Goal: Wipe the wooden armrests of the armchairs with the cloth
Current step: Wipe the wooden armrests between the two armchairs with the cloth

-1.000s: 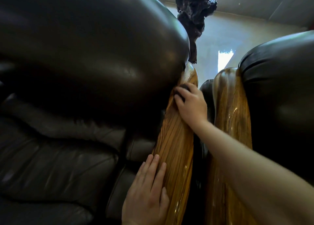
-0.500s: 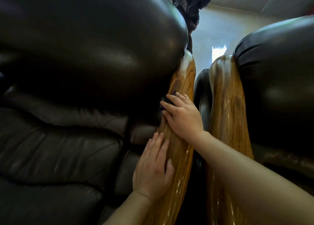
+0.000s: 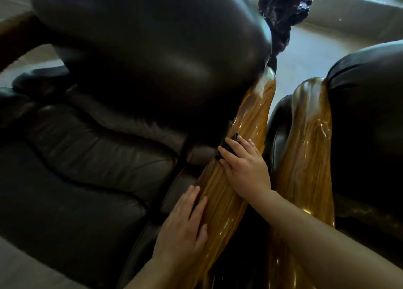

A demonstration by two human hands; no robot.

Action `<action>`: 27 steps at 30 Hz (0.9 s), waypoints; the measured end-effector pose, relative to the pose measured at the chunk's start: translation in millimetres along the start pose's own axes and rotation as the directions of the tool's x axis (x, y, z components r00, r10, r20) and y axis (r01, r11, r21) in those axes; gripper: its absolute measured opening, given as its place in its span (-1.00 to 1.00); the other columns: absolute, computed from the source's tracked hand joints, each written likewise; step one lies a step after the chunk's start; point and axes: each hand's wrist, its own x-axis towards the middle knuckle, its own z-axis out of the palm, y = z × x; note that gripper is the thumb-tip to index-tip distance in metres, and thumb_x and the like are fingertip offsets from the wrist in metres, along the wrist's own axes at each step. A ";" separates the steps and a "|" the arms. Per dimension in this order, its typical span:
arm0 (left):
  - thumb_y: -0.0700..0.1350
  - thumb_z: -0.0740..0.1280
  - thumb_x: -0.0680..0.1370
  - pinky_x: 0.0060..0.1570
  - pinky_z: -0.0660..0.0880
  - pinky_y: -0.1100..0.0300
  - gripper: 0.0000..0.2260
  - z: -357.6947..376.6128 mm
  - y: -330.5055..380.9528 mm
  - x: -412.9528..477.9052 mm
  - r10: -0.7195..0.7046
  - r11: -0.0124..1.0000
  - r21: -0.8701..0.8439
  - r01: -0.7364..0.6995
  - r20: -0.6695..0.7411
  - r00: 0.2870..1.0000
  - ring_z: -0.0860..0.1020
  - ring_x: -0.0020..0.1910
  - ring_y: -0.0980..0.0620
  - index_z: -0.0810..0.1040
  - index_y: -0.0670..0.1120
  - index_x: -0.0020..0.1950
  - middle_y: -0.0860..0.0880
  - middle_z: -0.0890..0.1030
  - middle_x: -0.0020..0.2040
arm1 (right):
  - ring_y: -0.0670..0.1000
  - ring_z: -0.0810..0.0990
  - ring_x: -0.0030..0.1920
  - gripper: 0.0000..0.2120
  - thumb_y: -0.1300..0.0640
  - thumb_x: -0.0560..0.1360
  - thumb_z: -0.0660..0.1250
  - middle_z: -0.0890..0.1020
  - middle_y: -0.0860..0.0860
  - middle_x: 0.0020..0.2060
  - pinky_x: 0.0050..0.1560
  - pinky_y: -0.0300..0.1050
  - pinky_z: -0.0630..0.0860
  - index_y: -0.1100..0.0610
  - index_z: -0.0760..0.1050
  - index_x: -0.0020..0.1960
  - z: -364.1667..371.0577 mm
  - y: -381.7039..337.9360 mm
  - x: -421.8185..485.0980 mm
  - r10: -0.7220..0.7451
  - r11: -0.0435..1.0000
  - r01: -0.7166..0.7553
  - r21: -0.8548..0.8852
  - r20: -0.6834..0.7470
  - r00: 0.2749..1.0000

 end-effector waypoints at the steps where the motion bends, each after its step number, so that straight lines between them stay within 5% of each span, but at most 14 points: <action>1: 0.08 0.14 0.58 0.49 0.09 0.03 -0.46 1.3 1.7 -7.5 -0.015 1.000 0.003 0.015 -0.004 1.000 -0.05 0.57 0.09 0.20 -0.01 0.54 0.01 0.05 0.60 | 0.14 0.27 0.51 -0.67 -0.03 0.65 0.15 0.46 0.00 0.42 0.52 0.17 0.13 -0.03 0.50 0.36 0.9 -2.7 -5.3 -0.010 1.000 0.010 -0.001 -0.007 1.000; 12: 0.17 -0.01 0.59 0.45 -0.06 0.26 -0.46 -1.4 -1.5 -63.9 -0.159 0.985 -0.061 0.159 0.018 0.987 -0.26 0.50 0.28 0.13 0.07 0.56 0.14 -0.11 0.60 | 0.17 0.22 0.53 -0.65 -0.01 0.65 0.16 0.43 0.04 0.45 0.52 0.18 0.12 0.01 0.48 0.39 11.2 -42.0 -57.0 -0.116 0.993 0.117 -0.010 0.020 0.993; 23: 0.18 -0.03 0.57 0.46 0.21 0.15 -0.49 -24.5 -25.1 -121.6 -0.272 0.953 -0.141 0.268 -0.016 0.962 0.07 0.53 0.16 0.23 0.09 0.51 0.07 0.16 0.56 | 0.19 0.30 0.50 -0.59 0.16 0.50 0.40 0.47 0.05 0.41 0.49 0.19 0.21 0.08 0.52 0.34 23.4 -108.3 -120.7 -0.222 0.974 0.224 -0.015 0.091 0.971; 27: 0.10 0.09 0.60 0.46 0.17 0.19 -0.53 -39.3 -38.0 -148.7 -0.307 0.946 -0.124 0.299 -0.042 0.951 0.09 0.53 0.13 0.26 0.05 0.51 0.04 0.20 0.56 | 0.23 0.49 0.35 -0.60 0.16 0.40 0.48 0.57 0.07 0.30 0.28 0.19 0.47 0.07 0.61 0.23 22.1 -141.8 -140.0 -0.354 0.931 0.364 -0.017 0.190 0.916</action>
